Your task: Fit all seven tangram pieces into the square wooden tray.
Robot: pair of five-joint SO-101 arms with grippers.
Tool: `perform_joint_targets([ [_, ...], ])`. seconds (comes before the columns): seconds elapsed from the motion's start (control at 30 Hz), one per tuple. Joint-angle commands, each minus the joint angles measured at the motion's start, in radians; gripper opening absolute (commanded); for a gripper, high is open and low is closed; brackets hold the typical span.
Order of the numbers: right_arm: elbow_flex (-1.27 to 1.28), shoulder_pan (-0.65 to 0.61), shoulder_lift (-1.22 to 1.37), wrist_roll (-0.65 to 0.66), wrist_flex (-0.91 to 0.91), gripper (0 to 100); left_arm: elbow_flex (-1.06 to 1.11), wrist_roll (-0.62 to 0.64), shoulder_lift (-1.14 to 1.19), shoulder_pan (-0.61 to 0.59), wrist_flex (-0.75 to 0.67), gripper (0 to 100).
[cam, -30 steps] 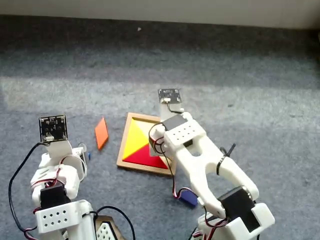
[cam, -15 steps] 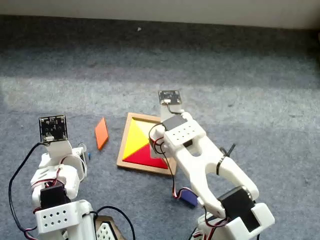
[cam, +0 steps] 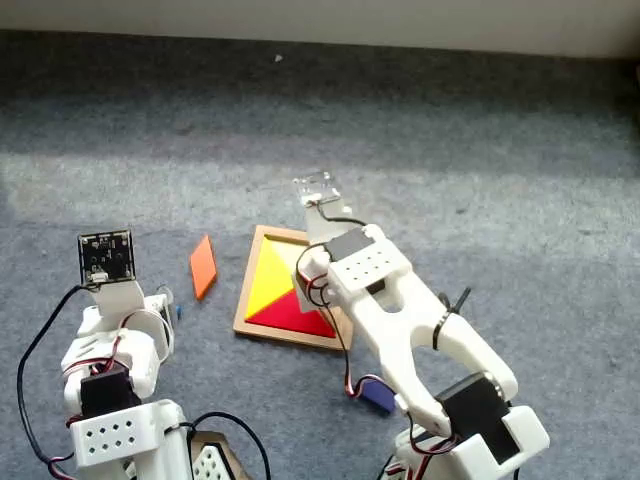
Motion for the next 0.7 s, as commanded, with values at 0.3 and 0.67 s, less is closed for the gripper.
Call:
perform_joint_targets([
  [0.3, -0.03, 0.005, 0.028, 0.051, -0.211, 0.5, -0.008, -0.009, -0.007, -0.01, -0.015, 17],
  [0.67, -0.082, 0.021, 0.211, 0.051, 0.004, 0.5, -0.008, -0.009, -0.007, -0.01, -0.015, 17],
])
